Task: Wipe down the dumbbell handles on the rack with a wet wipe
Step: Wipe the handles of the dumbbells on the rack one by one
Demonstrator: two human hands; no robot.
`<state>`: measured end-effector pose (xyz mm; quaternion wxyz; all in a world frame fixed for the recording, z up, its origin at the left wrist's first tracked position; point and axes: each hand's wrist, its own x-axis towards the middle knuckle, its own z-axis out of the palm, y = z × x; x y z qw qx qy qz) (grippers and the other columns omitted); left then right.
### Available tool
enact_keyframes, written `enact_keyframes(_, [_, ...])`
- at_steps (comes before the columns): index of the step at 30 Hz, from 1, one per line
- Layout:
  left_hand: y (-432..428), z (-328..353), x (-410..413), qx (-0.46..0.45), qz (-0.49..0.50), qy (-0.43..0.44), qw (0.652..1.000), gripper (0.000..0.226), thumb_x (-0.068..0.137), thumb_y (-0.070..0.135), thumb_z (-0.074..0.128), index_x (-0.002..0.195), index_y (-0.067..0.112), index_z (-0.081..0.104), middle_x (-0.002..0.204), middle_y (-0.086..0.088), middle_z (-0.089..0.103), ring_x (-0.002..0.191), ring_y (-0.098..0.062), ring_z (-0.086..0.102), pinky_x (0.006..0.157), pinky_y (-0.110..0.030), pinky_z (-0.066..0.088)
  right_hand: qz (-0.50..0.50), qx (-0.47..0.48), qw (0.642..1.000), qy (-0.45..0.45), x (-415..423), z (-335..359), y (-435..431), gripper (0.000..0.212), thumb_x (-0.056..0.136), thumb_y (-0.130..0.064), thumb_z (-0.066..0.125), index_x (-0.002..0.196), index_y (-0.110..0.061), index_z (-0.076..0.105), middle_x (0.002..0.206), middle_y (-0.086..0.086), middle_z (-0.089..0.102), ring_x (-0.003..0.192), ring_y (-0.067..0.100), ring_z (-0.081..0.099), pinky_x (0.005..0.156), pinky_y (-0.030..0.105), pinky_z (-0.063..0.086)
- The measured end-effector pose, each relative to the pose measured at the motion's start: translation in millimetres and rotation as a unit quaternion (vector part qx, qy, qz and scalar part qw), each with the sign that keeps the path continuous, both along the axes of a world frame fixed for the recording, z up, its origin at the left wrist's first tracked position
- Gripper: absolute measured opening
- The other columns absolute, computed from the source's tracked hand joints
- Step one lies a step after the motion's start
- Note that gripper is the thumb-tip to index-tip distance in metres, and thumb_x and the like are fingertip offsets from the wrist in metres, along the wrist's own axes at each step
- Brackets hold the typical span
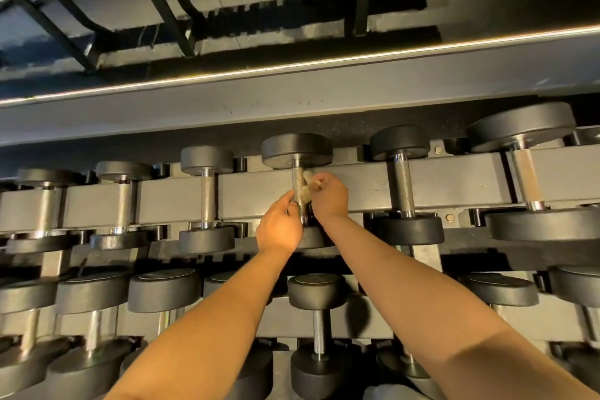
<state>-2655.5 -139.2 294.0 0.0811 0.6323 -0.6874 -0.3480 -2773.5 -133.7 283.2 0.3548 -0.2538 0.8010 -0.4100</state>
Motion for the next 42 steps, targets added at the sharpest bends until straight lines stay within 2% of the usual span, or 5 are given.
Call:
enact_keyframes(10, [3,0,2,-0.001,-0.008,0.000,1.000,0.044,0.106,0.031,0.031,0.144,0.045,0.048,0.132,0.006,0.064,0.109,-0.019,0.062,0.095,-0.039,0.052,0.037,0.074,0.995,-0.048,-2,-8,12,0.018,0.097,-0.006,0.055,0.103,-0.011,0.072,0.104,0.008,0.070,0.092,0.020,0.063,0.083,0.029,0.053])
enact_keyframes(21, [7,9,-1,0.004,0.008,0.019,1.000,0.040,0.107,0.031,0.032,0.141,0.044,0.049,0.110,0.014,0.065,0.095,-0.015,0.062,0.087,-0.035,0.053,0.019,-0.037,0.998,0.047,3,4,-7,0.019,0.096,-0.007,0.059,0.112,-0.015,0.067,0.114,0.004,0.060,0.096,0.015,0.057,0.081,0.022,0.046])
enact_keyframes(27, [6,6,1,0.013,0.012,0.006,1.000,0.044,0.106,0.033,0.032,0.148,0.043,0.043,0.132,0.006,0.064,0.110,-0.021,0.063,0.097,-0.041,0.052,0.058,-0.001,0.998,0.038,8,-3,9,0.015,0.094,-0.003,0.060,0.097,-0.014,0.070,0.091,-0.003,0.063,0.085,0.011,0.058,0.065,0.009,0.042])
enact_keyframes(35, [7,7,0,0.007,0.012,0.021,1.000,0.041,0.104,0.037,0.031,0.137,0.053,0.048,0.116,0.010,0.069,0.099,-0.018,0.065,0.092,-0.043,0.054,0.047,-0.053,0.998,-0.002,-3,9,1,0.024,0.097,-0.006,0.059,0.117,-0.010,0.071,0.106,0.000,0.069,0.096,0.010,0.061,0.084,0.017,0.049])
enact_keyframes(42, [7,7,0,-0.002,0.009,-0.003,1.000,0.044,0.104,0.033,0.033,0.142,0.042,0.054,0.135,0.009,0.064,0.115,-0.017,0.061,0.099,-0.036,0.049,0.096,0.029,0.995,-0.016,2,0,25,0.013,0.092,-0.002,0.064,0.091,-0.013,0.071,0.088,-0.002,0.066,0.083,0.011,0.060,0.071,0.016,0.046])
